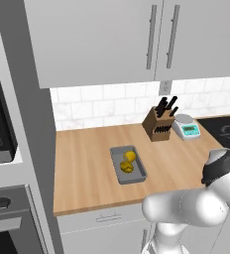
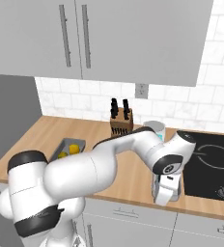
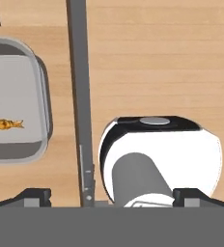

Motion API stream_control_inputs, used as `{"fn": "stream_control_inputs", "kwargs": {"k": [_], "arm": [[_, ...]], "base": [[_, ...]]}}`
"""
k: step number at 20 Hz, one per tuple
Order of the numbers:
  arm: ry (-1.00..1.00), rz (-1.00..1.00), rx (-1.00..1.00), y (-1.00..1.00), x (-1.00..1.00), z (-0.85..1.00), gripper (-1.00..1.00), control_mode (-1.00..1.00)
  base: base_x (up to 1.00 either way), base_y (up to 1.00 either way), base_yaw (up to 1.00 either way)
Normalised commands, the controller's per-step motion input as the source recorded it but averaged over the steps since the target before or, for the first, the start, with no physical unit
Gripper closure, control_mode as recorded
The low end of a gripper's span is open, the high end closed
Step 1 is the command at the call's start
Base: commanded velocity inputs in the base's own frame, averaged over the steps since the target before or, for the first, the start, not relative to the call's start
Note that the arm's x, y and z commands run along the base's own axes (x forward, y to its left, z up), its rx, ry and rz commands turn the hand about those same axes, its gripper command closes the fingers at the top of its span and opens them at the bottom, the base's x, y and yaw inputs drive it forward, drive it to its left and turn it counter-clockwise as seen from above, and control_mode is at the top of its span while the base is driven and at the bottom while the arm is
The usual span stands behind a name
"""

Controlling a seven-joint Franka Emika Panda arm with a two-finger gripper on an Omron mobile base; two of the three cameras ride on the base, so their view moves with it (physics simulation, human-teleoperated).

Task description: Take the meat container that has the shrimp and place it on the second highest rack of the freezer. Then take the vegetable container that has the lemons and place it on the highest rack of the freezer.

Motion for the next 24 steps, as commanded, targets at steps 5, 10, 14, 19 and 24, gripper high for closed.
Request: {"fn": "stream_control_inputs", "kwargs": {"k": [5, 10, 14, 19, 24], "arm": [[0.0, 0.0, 0.0, 0.0, 0.11, -0.18, -1.0, -1.0], [0.01, 0.0, 0.0, -0.09, 0.13, -0.15, -1.0, -1.0], [0.02, 0.0, 0.0, -0.11, 0.16, -0.18, -1.0, -1.0], [0.04, 0.0, 0.0, -0.15, 0.2, -0.18, -1.0, -1.0], [0.03, 0.0, 0.0, -0.21, 0.12, -0.17, -1.0, -1.0]], "base": [[0.0, 0.0, 0.0], [0.0, 0.0, 0.0], [0.0, 0.0, 0.0], [0.0, 0.0, 0.0], [0.0, 0.0, 0.0]]}}
